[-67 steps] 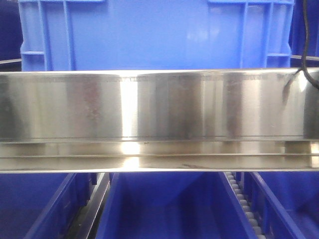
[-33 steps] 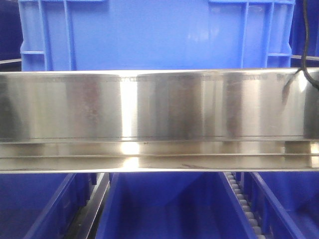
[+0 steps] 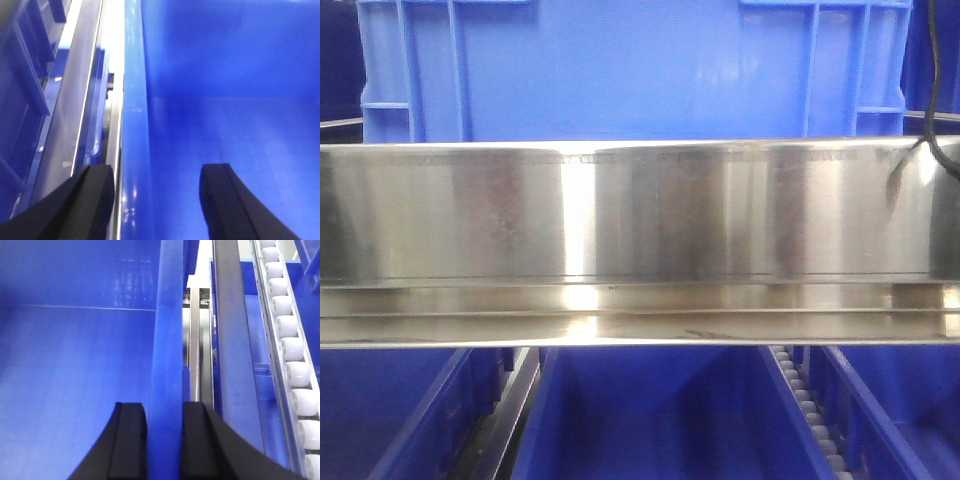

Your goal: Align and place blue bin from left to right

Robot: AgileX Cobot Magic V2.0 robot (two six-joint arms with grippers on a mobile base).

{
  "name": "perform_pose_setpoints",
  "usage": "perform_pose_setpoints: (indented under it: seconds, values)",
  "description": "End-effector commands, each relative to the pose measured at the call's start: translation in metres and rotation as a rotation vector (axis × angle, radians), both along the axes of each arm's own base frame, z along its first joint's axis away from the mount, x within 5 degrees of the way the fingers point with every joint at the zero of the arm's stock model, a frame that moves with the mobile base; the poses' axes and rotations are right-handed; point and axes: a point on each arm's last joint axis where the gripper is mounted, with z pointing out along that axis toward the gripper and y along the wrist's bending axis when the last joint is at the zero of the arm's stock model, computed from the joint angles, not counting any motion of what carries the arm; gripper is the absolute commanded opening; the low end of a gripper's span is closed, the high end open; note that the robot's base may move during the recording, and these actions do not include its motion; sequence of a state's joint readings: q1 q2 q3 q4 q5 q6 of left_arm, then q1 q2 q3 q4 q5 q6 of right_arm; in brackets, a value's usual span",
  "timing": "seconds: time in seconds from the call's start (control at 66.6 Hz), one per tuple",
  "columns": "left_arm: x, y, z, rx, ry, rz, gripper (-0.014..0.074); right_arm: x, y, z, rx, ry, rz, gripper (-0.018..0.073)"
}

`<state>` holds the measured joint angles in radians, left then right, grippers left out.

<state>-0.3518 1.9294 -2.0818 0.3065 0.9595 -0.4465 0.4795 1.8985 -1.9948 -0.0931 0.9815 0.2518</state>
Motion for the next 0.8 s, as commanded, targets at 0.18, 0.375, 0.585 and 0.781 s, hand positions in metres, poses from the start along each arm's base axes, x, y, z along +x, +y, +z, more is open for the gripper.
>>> perform_pose_setpoints:
  seconds: [0.18,0.375,0.585,0.781]
  values:
    - [0.0009,-0.0021,-0.0014,0.028,-0.002,0.038,0.0295,-0.0009,-0.0015,0.0048,-0.014,-0.018,0.010,-0.0076]
    - [0.0003,-0.0011,-0.0021,0.033,0.008,0.048,0.0295,-0.0009,-0.0015,0.0048,-0.014,-0.018,0.010,-0.0076]
    - [-0.0003,-0.0012,-0.0028,0.030,0.018,0.049,0.0255,-0.0009,-0.0015,0.0048,-0.014,-0.018,0.010,-0.0076]
    - [-0.0007,-0.0026,-0.0033,0.012,0.026,0.044,0.0237,-0.0009,-0.0015,0.0048,-0.014,-0.018,0.010,-0.0076]
